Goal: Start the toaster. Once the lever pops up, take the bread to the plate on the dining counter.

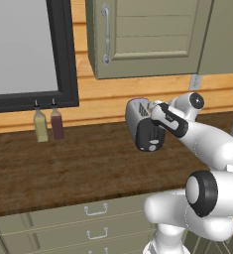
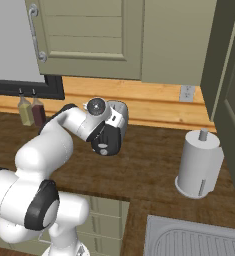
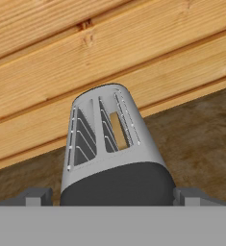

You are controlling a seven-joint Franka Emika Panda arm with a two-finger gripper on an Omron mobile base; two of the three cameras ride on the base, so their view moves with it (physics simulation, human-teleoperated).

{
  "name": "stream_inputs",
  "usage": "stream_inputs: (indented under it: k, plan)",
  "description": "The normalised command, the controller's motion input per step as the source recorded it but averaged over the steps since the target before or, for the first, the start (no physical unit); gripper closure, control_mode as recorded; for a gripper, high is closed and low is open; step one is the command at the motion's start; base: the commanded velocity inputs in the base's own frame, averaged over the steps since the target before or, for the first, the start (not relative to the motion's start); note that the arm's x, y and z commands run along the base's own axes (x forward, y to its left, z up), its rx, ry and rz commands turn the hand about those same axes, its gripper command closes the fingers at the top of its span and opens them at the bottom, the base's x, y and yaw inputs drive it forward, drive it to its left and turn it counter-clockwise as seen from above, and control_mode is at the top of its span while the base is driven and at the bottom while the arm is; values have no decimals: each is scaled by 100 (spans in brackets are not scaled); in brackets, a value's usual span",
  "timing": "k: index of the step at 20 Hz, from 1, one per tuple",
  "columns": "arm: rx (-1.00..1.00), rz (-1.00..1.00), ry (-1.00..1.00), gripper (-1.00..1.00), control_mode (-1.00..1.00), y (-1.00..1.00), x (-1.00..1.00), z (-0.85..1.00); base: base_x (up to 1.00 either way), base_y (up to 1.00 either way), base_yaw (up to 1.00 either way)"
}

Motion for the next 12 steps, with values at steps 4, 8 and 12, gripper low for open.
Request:
stream_inputs:
  k: [4,8,12]
  plan:
    - [0,0,0,-100,-100,0,0,0,0,0,0]
    - [0,0,0,-100,-100,0,0,0,0,0,0]
    - [0,0,0,-100,-100,0,0,0,0,0,0]
